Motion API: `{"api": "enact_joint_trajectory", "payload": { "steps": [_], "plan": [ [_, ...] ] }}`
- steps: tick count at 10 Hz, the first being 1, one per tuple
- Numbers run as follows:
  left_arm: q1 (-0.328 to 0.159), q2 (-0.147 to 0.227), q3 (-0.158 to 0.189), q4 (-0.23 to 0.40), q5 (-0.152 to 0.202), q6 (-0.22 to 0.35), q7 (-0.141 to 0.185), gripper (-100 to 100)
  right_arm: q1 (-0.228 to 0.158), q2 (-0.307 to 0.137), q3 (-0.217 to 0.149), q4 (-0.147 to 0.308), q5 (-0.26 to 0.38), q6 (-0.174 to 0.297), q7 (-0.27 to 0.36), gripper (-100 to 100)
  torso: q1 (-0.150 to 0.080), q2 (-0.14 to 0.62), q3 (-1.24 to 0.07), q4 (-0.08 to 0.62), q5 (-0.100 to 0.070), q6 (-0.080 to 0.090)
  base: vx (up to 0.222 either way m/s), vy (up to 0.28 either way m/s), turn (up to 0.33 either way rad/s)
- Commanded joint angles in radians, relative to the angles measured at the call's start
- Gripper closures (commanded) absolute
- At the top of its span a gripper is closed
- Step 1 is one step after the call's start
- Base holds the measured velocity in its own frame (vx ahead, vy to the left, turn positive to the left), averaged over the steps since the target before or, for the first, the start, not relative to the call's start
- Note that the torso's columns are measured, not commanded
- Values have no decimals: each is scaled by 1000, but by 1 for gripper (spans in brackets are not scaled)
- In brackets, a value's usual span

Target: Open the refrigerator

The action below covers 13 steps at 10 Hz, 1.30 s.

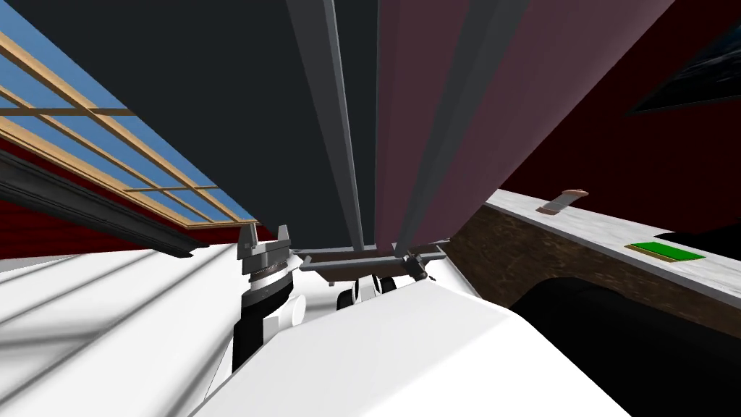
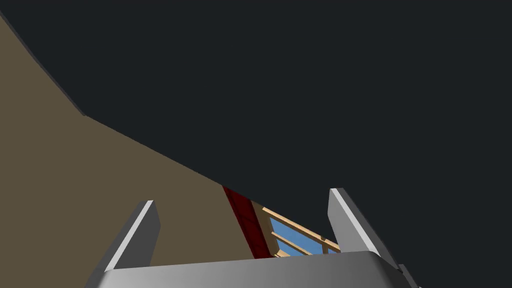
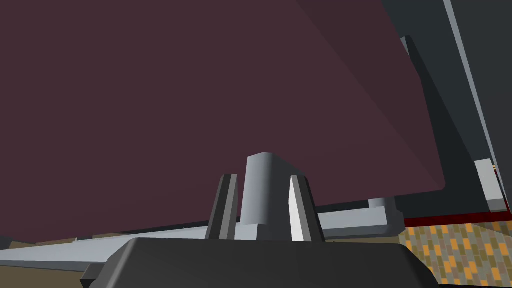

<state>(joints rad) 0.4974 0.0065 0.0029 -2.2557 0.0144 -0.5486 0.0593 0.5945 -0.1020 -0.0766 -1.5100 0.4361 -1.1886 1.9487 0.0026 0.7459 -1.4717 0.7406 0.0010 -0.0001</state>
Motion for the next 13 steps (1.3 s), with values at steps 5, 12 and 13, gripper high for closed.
{"api": "enact_joint_trajectory", "payload": {
  "steps": [5, 12, 13],
  "plan": [
    [0, 0, 0, 0, 0, 0, 0, 0, 0, -17, -193, 65, 39, -152, -160, 100, 1, -6, -5, 2, 4, 1, -101, 9, 208],
    [0, 0, 0, 0, 0, 0, 0, 0, -1, -27, -356, 105, 61, -252, -259, 100, 4, 1, -3, 5, 8, 2, -67, 12, 150],
    [1, 0, 0, 0, 0, 0, 0, 0, -2, -32, -393, 126, 71, -290, -305, 100, 4, -1, -4, 5, 8, 2, -63, 22, 226]
  ]
}}
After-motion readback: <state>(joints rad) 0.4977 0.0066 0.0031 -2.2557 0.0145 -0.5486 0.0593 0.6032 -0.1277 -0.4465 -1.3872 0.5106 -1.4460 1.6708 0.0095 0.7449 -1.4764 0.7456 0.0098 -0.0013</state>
